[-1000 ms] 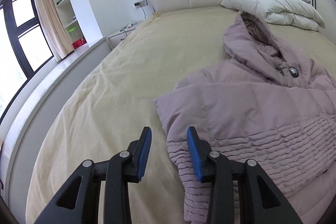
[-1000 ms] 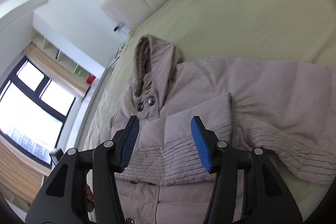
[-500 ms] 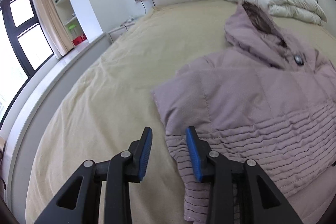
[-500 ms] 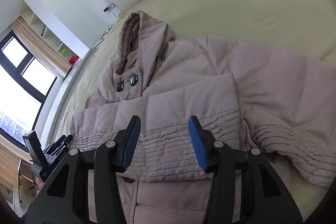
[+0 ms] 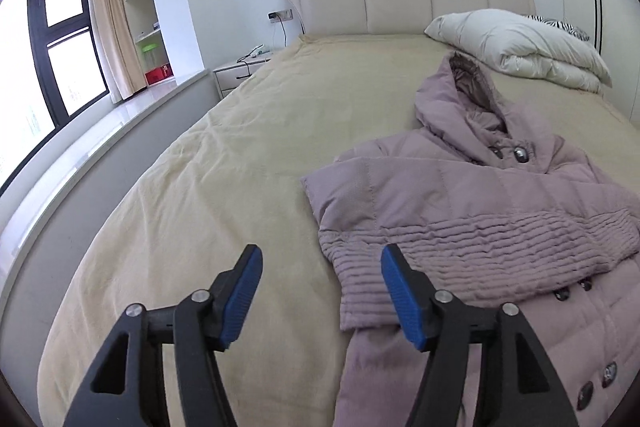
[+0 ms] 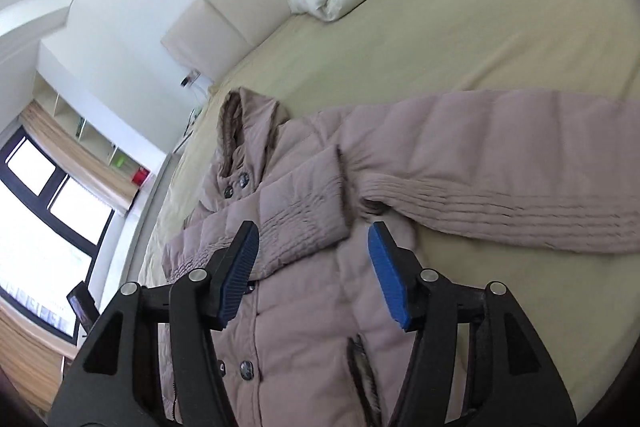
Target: Fold large clothes
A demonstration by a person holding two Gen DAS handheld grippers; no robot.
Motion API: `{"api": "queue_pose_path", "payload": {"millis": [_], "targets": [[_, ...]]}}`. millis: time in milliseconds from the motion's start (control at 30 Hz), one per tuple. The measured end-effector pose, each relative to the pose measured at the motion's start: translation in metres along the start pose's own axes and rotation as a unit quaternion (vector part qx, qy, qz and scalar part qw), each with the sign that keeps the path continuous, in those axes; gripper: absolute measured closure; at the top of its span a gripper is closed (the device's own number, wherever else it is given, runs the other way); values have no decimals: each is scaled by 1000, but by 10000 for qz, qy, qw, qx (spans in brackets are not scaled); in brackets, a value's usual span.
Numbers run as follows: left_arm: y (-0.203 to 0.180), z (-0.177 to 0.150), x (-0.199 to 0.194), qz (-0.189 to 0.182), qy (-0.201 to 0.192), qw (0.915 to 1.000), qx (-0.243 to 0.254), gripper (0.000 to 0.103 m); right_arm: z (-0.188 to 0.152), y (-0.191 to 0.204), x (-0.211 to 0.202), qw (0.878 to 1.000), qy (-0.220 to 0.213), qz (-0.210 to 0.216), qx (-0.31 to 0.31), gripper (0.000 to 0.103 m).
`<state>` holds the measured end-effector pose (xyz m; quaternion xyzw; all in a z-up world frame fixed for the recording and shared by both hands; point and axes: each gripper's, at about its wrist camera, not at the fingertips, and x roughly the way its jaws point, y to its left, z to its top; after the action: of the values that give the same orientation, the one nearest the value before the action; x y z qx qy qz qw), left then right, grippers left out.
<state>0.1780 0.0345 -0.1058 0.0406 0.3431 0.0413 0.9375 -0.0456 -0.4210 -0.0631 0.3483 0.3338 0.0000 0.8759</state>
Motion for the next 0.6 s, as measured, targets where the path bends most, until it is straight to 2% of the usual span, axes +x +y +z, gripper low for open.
{"api": "queue_pose_path", "payload": {"millis": [100, 233, 400, 600], "targets": [[4, -14, -29, -289, -55, 9994, -172, 30, -15, -49, -48, 9975, -250, -224, 627, 46], [2, -32, -60, -710, 32, 9969, -348, 27, -38, -120, -105, 9827, -641, -442, 1678, 46], [-9, -57, -91, -1124, 182, 9926, -424, 19, -66, -186, -166, 9499, -1453, -626, 2695, 46], [-21, -79, -106, -1412, 392, 9882, -453, 19, -80, -227, -186, 9155, -1957, -434, 3488, 46]]}}
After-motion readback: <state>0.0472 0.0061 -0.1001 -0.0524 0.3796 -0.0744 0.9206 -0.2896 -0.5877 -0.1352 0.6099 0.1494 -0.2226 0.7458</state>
